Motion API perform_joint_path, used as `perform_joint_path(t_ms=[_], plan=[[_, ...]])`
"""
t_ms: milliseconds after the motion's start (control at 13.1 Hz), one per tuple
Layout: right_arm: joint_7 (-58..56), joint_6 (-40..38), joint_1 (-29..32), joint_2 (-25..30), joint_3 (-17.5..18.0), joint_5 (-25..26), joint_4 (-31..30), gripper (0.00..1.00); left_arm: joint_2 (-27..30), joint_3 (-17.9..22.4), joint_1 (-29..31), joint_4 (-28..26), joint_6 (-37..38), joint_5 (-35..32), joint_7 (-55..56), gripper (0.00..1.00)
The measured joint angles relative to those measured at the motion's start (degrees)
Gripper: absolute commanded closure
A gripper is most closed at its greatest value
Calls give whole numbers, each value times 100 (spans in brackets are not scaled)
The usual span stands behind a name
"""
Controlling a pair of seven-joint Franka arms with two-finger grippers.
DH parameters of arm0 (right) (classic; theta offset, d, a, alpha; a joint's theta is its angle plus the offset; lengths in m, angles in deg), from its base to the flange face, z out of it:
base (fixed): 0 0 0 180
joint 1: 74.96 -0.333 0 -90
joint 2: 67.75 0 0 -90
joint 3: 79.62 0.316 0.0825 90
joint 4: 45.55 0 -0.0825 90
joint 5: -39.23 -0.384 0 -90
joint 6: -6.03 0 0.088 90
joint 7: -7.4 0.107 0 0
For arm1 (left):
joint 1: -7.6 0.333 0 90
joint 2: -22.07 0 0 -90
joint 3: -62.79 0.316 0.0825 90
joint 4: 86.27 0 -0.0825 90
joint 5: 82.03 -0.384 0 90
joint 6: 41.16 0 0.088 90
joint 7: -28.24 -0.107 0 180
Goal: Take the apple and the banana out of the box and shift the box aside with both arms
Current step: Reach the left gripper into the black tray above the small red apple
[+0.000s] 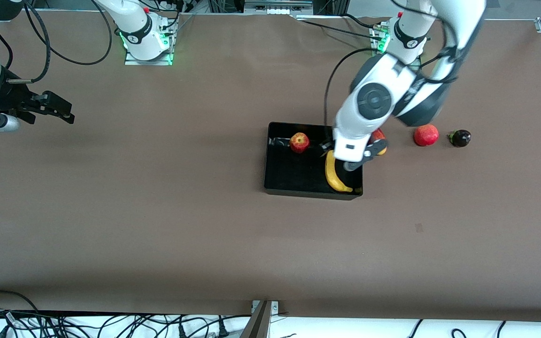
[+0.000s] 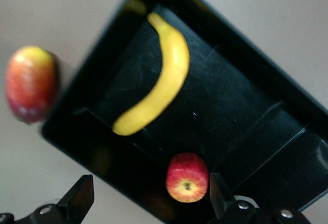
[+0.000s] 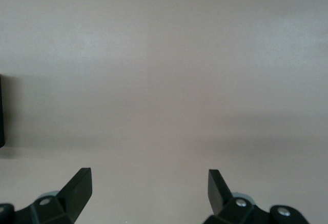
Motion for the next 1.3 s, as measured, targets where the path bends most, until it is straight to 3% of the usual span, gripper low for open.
perform_joint_path(t_ms=[689,1301], plan=[[0,0,0,0,0,0,1,0,-1031,35,-554,-6,-1013,-106,559,0],[0,0,9,-6,-8,0,1,0,-1257,62,-679,-345,-1682,-299,814,0]])
